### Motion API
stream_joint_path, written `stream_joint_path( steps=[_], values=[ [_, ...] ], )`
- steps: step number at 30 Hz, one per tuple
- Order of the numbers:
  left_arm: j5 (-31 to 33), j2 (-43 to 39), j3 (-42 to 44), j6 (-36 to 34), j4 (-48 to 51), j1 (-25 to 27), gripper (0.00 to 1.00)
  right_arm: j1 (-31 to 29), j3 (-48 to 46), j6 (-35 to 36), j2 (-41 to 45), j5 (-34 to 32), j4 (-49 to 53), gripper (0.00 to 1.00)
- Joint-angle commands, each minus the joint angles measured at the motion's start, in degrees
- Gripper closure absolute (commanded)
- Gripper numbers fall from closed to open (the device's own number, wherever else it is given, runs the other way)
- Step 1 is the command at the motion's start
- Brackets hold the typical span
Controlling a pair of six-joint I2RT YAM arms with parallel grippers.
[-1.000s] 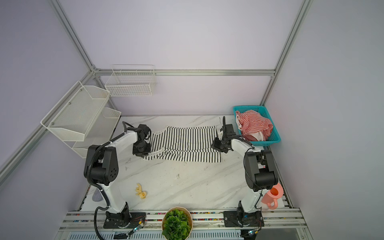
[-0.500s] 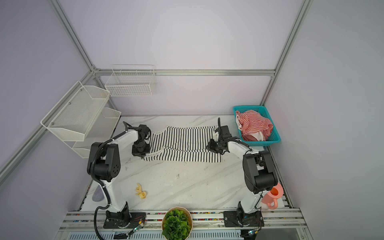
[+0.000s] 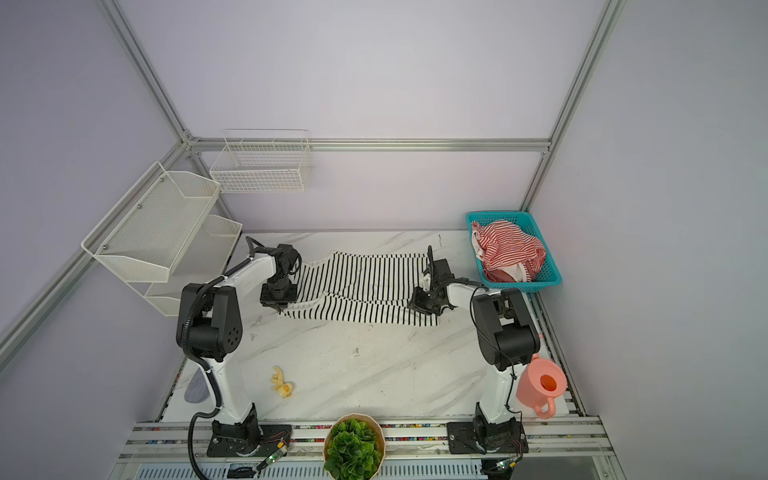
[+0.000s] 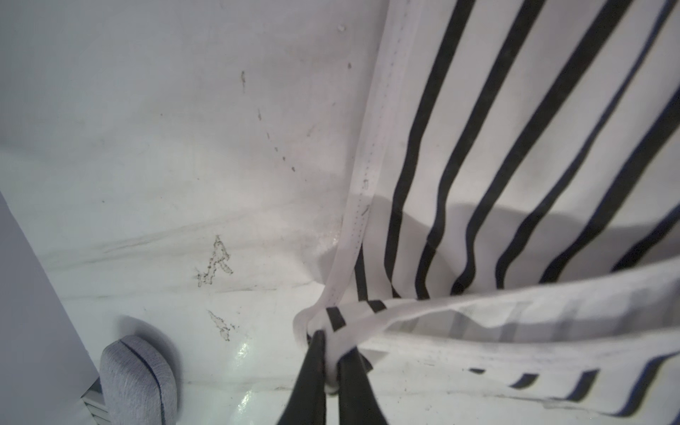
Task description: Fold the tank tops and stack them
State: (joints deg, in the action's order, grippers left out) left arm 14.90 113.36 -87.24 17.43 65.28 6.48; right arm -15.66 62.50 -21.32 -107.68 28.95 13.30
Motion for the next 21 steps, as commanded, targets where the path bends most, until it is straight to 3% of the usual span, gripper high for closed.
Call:
stream_joint_path(
  steps=[1,5,15,21],
  values=[
    [3.7,-0.9,0.4,-1.0,1.8,-0.5,0.9,-0.2,-0.5,0.8,-2.8,-2.4,1.5,0.75],
    [6.4,-0.2,0.7,1.0,3.4,-0.6,0.83,-0.2,-0.9,0.7,-2.7,-3.0,1.8,0.74],
    [3.4,-5.8,-7.2,3.3,7.1,-0.5,0.33,-0.4,0.7,0.1,2.3,-0.1,1.7,0.74],
    [-0.7,-11.2,-13.9,4.7,7.0,3.6,0.29,-0.8,4.4,-0.3,5.3,1.5,2.4,0.73]
  ],
)
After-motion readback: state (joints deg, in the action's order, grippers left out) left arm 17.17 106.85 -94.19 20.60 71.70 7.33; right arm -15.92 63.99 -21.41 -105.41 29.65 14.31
